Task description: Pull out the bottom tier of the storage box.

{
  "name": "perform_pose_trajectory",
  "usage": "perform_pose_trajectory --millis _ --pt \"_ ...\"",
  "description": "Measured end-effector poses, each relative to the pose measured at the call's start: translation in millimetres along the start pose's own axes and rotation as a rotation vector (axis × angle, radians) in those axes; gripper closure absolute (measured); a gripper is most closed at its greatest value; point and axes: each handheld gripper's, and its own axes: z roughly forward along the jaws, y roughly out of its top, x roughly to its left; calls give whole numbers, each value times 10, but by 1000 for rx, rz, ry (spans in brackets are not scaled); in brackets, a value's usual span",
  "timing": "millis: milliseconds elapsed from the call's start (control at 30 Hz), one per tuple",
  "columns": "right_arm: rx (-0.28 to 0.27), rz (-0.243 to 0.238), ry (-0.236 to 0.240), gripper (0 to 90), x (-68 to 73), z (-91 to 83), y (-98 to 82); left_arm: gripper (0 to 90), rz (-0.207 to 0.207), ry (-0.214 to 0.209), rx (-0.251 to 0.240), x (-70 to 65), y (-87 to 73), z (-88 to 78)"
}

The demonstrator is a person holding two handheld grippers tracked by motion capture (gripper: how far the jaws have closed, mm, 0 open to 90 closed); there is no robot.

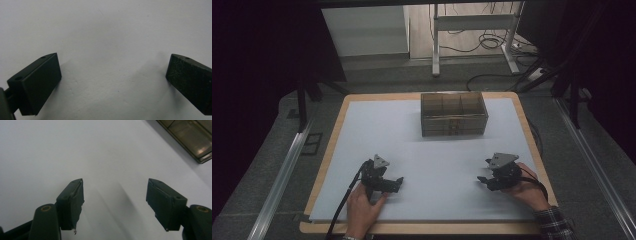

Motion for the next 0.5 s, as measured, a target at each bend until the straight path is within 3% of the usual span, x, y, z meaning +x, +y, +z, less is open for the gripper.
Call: perform_pose_trajectory --millis 500 --pt "8 -106 -125 367 -26 93 98 0 0 0 0 0 0 0"
